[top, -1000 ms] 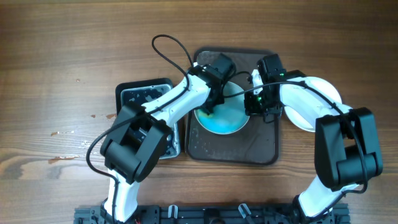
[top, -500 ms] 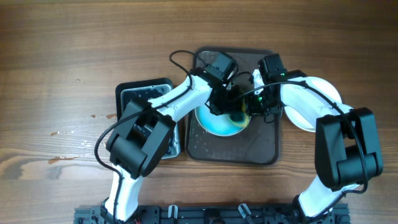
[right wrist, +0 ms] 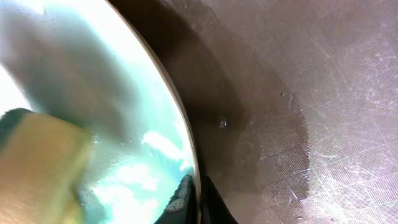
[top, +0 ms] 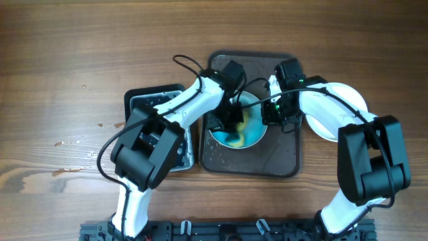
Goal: Clean dirty plates on tray and stack at the side
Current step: 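Scrub the blue-stained plate with the sponge while right gripper holds it, then return the sponge to the black tray with the left gripper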
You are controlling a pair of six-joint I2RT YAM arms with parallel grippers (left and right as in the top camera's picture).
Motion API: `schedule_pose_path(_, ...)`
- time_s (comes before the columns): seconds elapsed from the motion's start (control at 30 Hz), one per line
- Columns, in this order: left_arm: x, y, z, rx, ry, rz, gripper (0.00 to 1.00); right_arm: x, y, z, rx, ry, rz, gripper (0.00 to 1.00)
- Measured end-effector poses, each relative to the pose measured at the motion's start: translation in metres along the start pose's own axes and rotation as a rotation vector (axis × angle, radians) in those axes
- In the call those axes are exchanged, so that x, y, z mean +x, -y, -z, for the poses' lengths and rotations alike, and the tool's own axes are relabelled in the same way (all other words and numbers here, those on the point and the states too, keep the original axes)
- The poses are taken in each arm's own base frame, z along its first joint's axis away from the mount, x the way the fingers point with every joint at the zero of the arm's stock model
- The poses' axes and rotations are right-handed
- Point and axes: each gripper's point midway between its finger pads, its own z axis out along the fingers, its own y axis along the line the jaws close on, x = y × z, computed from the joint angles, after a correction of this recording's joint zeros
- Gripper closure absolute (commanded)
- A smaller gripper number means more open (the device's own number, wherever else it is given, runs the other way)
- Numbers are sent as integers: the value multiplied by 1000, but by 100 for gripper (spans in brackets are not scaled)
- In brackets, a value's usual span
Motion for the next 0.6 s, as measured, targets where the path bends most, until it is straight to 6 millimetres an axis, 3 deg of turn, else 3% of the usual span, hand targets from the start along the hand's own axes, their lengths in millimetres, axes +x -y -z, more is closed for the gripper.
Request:
schedule_pose_path(0.2,-29,-39,32,-88,132,113,96,0,0,0,-1,0,0,96)
schedule_pose_path(0.33,-28,-30,68,-35,212,98,96,0,0,0,0,0,0,96)
schedule_pose_path(0.4,-21,-20,98,26,258,81,96,0,0,0,0,0,0,96)
schedule_pose_path(0.47,-11,-24,126,52,289,86,96,0,0,0,0,0,0,96)
schedule_pose_path(0.53,-5,-44,150,28,323,126,96,0,0,0,0,0,0,96)
schedule_pose_path(0.6,-1,-86,166,-82,343,210,96,0,0,0,0,1,0,96)
